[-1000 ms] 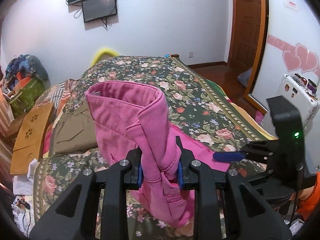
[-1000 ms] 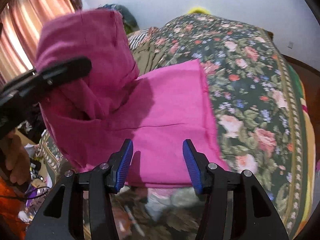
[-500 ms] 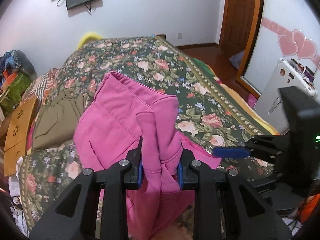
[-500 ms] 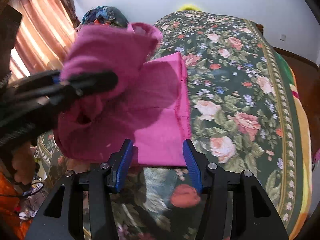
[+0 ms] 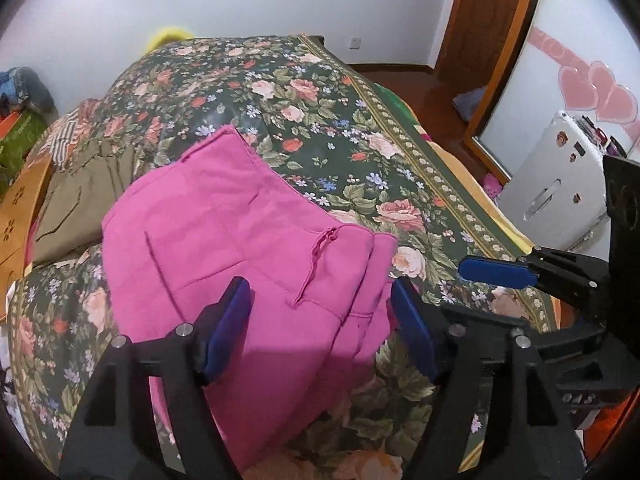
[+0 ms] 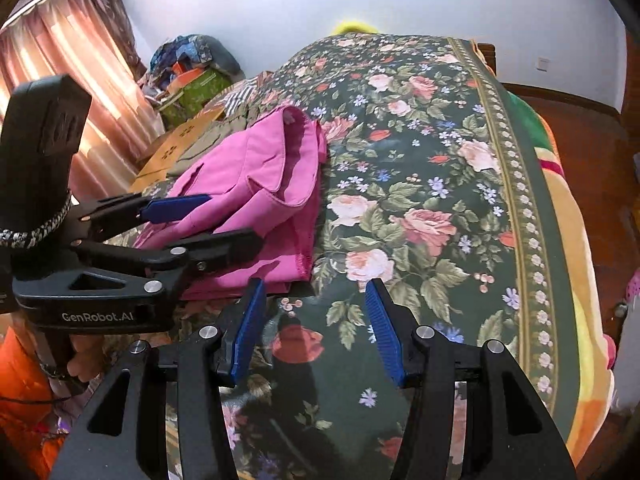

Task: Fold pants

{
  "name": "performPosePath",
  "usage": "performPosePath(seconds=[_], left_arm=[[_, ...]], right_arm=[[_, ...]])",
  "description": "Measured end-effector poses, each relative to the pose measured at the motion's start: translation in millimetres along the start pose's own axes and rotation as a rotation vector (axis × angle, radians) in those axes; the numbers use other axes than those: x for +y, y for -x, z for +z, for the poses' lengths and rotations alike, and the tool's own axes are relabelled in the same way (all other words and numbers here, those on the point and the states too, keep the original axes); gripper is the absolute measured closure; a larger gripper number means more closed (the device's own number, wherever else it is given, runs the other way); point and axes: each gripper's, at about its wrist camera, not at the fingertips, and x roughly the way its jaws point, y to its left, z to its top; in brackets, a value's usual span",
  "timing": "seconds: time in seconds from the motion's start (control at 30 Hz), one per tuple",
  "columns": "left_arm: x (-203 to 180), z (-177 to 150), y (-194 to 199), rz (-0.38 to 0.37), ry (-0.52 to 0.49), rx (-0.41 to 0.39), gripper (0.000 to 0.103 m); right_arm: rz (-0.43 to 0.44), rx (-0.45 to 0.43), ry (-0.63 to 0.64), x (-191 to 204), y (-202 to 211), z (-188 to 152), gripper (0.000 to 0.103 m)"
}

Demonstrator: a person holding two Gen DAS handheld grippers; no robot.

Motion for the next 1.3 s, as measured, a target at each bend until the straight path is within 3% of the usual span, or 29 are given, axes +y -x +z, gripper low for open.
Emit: performPosePath(seconds=[0.2, 0.33, 0.5, 0.63, 0.9, 1.0, 1.1, 1.3], left_arm=[[13, 4, 41, 0.009, 0.027, -0.077, 0.028], [43, 7, 51, 0.074, 0.084, -0.106, 0.022], [87, -11, 38, 0.17, 0.152, -0.043, 0.022], [102, -34, 20, 0.16, 0.192, 0.021, 0.022], [73, -55, 22, 0.153, 0.176, -0.008, 0.022], [62, -56, 21, 0.108, 0.179, -0.007, 0.022], [47, -57, 16, 0.011, 0.183, 0.017, 0.022], [30, -55, 27, 0.055, 0.133, -0.041, 0.022]], right_arm=[[0.018, -0.03, 0.01, -1, 10, 1, 0.054], [0.041, -0.034, 0.038, 6, 10, 4, 0.054], [0.081, -0.01, 0.069, 16, 2, 2, 0.054], [0.089, 0.044, 0.12, 28, -15, -3, 0.054], [0.049, 0.088, 0.137, 20, -37, 0, 0.052], [0.012, 0.088, 0.132, 12, -39, 5, 0.052], [-0.031, 0.089, 0.128, 4, -43, 10, 0.052], [-0.096, 0.084, 0.065, -13, -41, 17, 0.052]])
